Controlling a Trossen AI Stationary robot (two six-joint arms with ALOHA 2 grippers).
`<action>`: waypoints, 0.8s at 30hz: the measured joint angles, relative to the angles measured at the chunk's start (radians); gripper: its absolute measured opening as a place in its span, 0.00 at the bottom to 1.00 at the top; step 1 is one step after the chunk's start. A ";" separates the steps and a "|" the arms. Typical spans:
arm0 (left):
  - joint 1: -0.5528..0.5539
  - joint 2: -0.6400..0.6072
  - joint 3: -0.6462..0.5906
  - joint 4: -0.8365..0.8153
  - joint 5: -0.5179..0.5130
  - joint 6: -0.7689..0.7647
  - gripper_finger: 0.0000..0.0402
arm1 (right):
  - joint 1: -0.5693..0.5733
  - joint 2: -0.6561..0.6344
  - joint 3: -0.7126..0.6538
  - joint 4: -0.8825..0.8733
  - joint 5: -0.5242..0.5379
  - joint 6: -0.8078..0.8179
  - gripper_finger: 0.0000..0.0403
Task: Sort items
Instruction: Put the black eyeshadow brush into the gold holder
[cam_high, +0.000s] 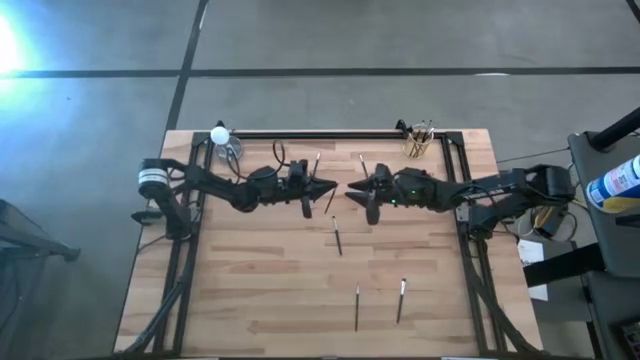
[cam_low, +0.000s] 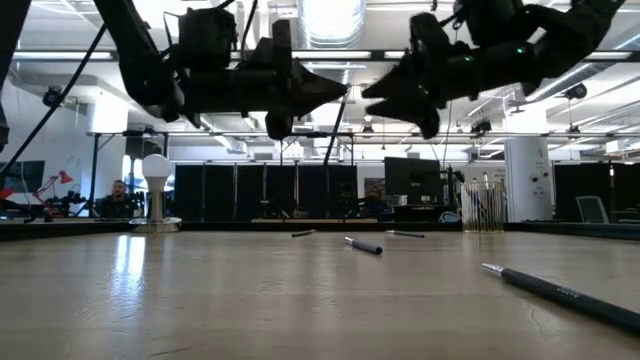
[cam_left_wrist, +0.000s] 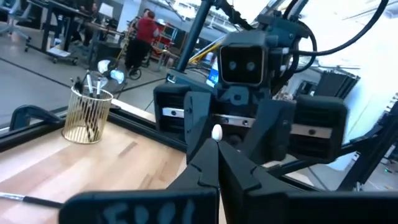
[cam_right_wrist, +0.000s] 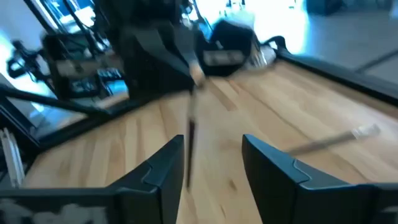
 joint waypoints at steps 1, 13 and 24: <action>0.000 -0.001 0.003 -0.003 0.005 0.005 0.00 | 0.000 0.012 0.007 0.017 -0.006 -0.008 0.40; 0.000 -0.011 0.004 -0.002 0.011 0.012 0.00 | -0.001 0.167 0.098 0.109 -0.024 -0.034 0.33; 0.001 -0.011 0.005 0.000 0.014 0.004 0.00 | -0.001 0.167 0.102 0.116 -0.016 -0.084 0.08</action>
